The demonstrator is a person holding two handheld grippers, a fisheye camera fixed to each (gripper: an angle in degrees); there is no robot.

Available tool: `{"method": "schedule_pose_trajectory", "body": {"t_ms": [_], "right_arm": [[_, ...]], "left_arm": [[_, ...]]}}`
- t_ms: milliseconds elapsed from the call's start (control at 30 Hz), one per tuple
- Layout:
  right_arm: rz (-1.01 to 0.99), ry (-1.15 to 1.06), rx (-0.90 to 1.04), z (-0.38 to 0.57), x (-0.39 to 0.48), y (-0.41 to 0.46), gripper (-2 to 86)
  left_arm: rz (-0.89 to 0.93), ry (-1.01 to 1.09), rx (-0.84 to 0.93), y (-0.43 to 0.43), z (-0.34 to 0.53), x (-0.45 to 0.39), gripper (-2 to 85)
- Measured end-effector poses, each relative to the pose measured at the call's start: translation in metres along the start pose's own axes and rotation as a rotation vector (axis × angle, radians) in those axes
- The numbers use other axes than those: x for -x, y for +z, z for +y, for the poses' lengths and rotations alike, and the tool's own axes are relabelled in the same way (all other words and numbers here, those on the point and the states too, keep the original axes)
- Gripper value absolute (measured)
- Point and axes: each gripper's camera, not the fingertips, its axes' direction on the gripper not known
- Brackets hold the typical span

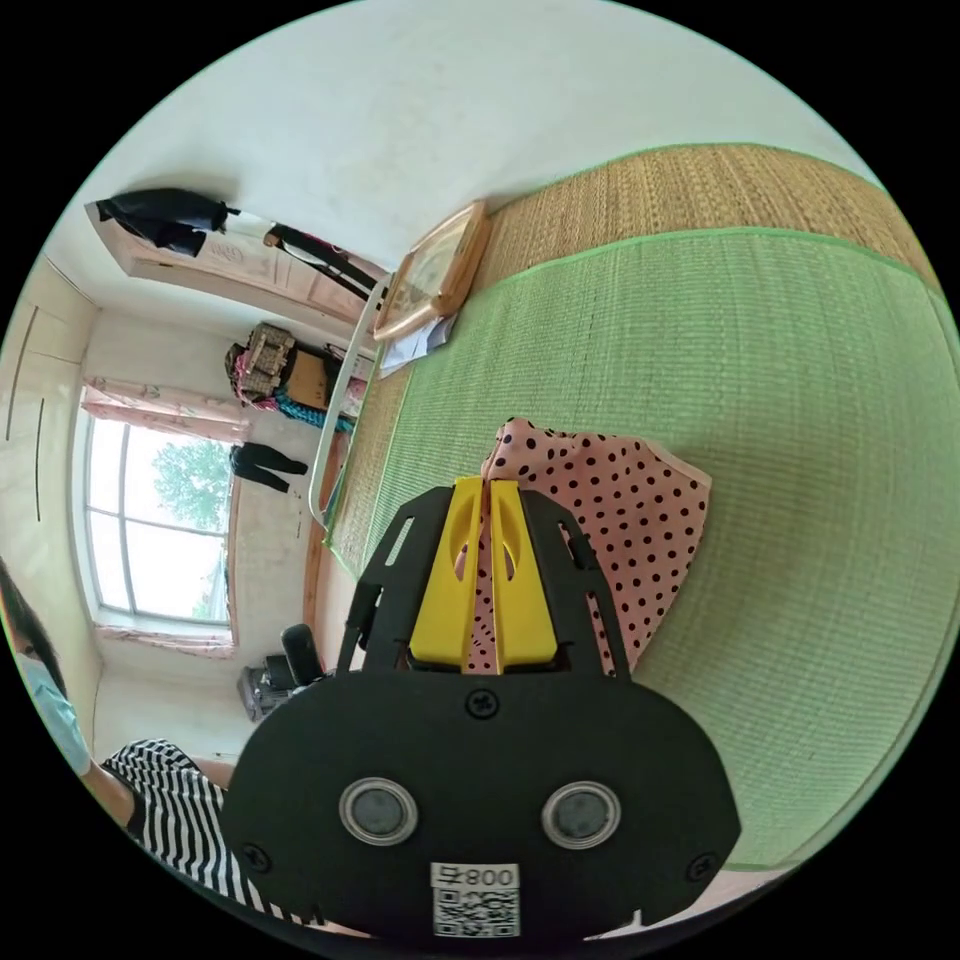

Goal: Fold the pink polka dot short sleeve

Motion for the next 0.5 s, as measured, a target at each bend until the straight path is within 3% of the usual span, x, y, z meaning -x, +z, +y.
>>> {"method": "schedule_pose_trajectory", "body": {"t_ms": [500], "right_arm": [[0.104,-0.024,0.170,-0.035,-0.044,0.163,3.1]], "left_arm": [[0.092,-0.254,-0.052,-0.113,-0.032,-0.035,0.6]]}}
